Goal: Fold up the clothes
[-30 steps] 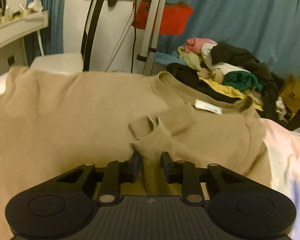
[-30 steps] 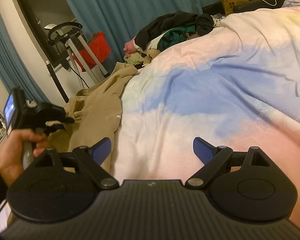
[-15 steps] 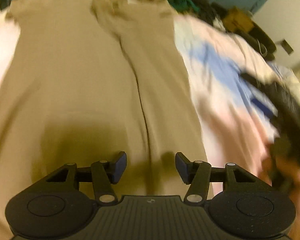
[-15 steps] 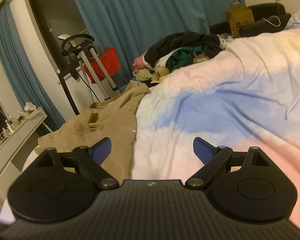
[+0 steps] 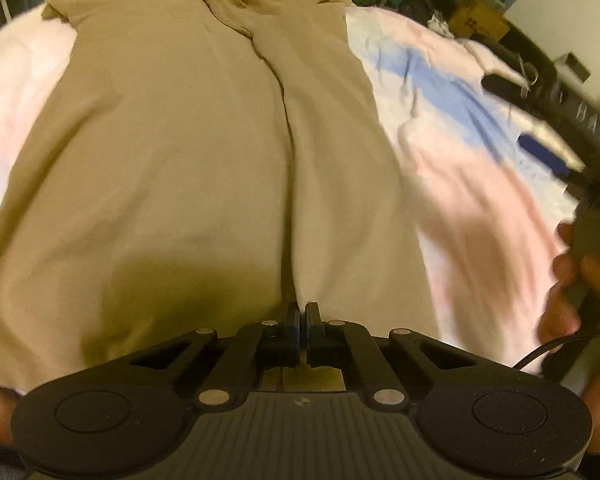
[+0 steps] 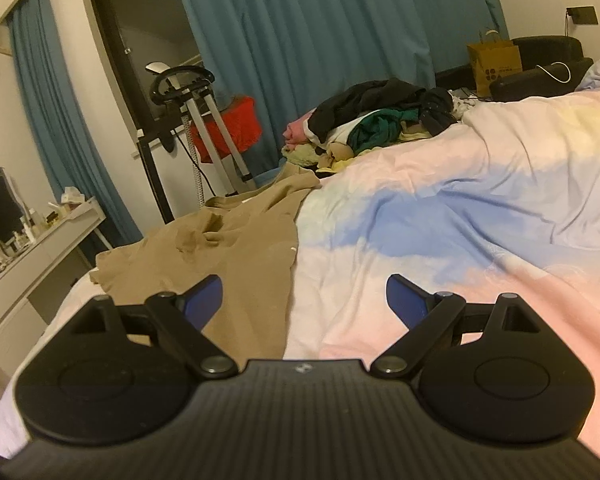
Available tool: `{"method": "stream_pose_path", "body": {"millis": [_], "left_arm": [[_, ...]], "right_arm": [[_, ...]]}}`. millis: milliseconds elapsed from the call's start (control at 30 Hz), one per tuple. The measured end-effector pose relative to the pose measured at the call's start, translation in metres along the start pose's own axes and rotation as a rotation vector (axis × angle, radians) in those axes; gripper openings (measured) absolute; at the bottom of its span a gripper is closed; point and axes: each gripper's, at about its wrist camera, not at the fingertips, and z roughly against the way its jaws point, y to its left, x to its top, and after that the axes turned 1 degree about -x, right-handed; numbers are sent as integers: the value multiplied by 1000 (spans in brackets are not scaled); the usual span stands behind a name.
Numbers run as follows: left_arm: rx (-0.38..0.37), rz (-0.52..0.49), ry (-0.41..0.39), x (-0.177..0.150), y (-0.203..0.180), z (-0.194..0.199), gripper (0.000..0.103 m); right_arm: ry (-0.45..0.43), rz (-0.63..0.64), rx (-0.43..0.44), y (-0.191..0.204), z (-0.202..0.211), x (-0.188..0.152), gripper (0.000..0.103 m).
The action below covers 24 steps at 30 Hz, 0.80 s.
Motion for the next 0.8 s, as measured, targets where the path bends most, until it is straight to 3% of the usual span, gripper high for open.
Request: {"method": "stream_pose_path", "body": {"millis": [67,167,233,367,433,600,800], "left_arm": [[12,-12,-15,-5,0,-2,3],[1,-18,-48,-4,1,4,12],[-1,-39,-96,-4,0,16,37],[39,-95,-210,-1,-7,40,65],[67,-114,-282,2,-13,54,84],[72,-115,-417,32,-21,91,98],[117,-74,-533,88,-21,137,102]], "right_arm": [[0,9,0,1,2,-1,90],[6,18,-3,2,2,-3,90],[4,23,-2,3,3,-3,90],[-4,28,2,4,10,-5,90],[4,8,23,2,16,-6,90],[20,-8,36,8,31,5,90],[-3,80,20,40,32,44,90]]}}
